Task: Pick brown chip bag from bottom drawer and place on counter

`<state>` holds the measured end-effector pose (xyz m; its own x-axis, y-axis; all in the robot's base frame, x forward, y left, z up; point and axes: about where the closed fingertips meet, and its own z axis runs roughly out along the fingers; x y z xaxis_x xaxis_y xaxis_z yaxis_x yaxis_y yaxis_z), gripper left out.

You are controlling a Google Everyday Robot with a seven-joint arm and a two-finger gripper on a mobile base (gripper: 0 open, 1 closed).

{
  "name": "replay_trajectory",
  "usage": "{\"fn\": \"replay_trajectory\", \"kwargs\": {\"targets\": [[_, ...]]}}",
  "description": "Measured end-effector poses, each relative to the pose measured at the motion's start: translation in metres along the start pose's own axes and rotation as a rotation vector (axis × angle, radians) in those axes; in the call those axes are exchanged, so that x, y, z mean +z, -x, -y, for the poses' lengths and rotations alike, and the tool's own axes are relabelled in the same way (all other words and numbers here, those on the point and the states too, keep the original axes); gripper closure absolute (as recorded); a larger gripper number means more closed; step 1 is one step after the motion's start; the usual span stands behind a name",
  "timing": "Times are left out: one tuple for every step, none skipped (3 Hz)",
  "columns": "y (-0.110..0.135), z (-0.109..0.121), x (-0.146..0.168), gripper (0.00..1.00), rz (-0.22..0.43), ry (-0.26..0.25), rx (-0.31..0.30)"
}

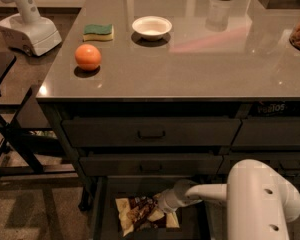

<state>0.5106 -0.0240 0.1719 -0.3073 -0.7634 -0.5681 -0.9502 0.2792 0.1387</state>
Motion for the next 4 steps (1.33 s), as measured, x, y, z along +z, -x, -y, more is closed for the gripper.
{"fn": "replay_trajectory", "kwargs": {"targets": [[0.009,-0.002,-0.015,1.0,0.014,-0.002,-0.007],[0.014,-0.005,-0.036,1.0,0.026,-0.021,0.009],[0.015,-0.01,-0.064,1.0,0.014,-0.056,0.035],[0.011,-0.018,-0.092,1.0,-0.013,-0.085,0.066]]}}
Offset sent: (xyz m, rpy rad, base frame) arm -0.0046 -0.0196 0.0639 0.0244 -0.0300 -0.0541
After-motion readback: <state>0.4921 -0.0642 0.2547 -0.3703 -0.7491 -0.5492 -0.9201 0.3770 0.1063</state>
